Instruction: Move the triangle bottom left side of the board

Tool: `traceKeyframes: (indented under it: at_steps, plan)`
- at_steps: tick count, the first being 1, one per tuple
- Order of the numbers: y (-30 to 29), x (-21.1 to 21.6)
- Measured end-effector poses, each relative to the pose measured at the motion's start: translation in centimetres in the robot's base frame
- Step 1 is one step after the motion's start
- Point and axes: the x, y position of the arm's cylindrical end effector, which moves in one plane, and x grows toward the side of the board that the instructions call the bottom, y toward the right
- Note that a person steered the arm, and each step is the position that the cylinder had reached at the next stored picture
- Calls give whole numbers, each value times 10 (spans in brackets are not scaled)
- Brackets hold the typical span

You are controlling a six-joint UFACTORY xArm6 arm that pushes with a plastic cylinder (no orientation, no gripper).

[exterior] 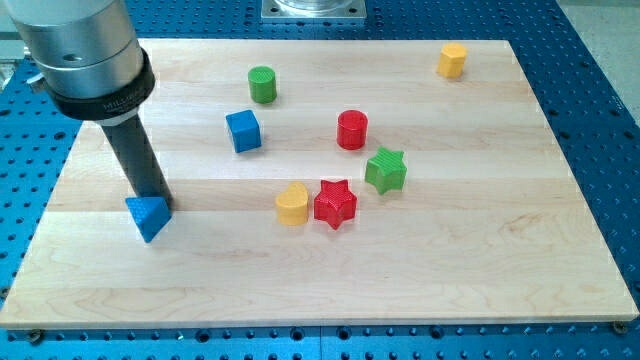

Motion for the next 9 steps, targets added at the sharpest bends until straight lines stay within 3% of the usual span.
traceKeyframes:
  at_steps: [1, 2, 4, 5, 6, 7, 9]
  plan:
    - [48, -1]
    - [53, 1]
    - [-15, 54]
    - [-9, 42]
    - [32, -15]
    - [5, -15]
    - [-55, 56]
